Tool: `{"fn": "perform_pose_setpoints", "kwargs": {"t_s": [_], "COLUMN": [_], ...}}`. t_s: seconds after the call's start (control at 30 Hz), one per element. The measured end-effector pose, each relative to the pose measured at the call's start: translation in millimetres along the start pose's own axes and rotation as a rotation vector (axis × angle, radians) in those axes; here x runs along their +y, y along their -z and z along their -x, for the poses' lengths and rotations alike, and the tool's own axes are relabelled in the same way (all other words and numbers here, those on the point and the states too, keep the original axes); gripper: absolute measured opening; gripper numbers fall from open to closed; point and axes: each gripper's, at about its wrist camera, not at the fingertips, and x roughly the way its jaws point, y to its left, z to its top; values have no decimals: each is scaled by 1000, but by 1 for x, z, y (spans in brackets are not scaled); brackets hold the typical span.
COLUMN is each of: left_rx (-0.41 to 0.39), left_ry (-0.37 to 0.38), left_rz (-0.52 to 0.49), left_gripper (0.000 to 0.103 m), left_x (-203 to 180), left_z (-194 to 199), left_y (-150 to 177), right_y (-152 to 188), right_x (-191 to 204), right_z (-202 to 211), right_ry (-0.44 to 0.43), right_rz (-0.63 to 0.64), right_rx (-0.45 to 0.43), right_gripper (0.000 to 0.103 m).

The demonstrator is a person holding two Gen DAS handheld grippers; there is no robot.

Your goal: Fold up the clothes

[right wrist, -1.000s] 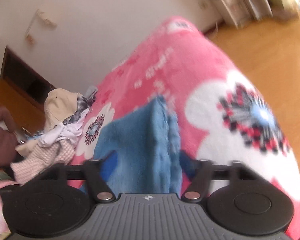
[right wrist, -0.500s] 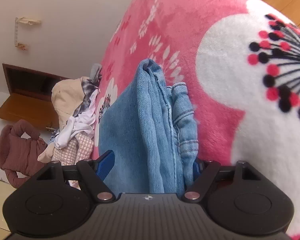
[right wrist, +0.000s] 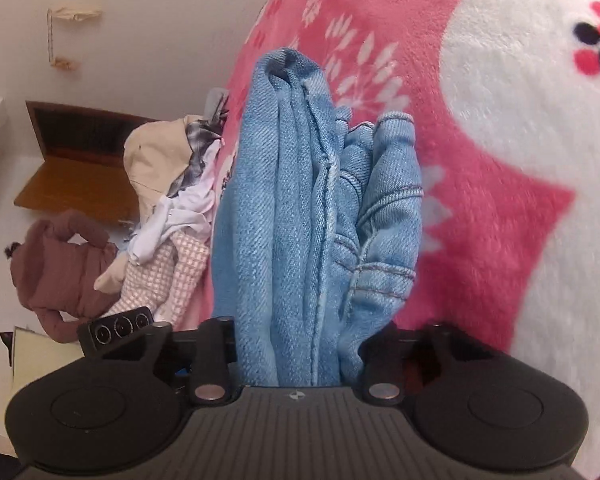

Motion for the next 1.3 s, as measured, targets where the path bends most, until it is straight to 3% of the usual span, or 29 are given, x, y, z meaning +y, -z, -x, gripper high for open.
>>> {"fn": "perform_pose_setpoints", "kwargs": {"t_s": [0.17, 0.27, 0.5, 0.67, 0.93, 1.17, 1.3], "left_rx": [-25, -55, -206, -309, -403, -469, -458], "left_ry": [-1, 47, 140, 179, 93, -12, -64], "left_rz": [73, 97, 46, -79, -245, -317, -320], "left_gripper": [67, 65, 64, 64, 64, 65, 65], "left_x": [-1, -4, -58, -117, -200, -249, -254], "left_z": [-4, 7, 69, 141, 260, 313, 306], "left_y": [-9, -11, -25, -41, -38, -40, -58], "right_y": [7, 5, 7, 30, 52, 71, 28], "right_x": [6, 28, 121, 210, 323, 421, 394], "right_z": [2, 5, 38, 75, 102, 124, 99], "right_ry": [9, -3, -4, -29, -87, -138, -177], "right_rz": [-18, 0, 122, 226, 344, 446, 390], "right_rx": [-27, -57, -130, -245, -325, -392, -377], "right_gripper": [30, 30, 29, 29, 29, 29, 29]}}
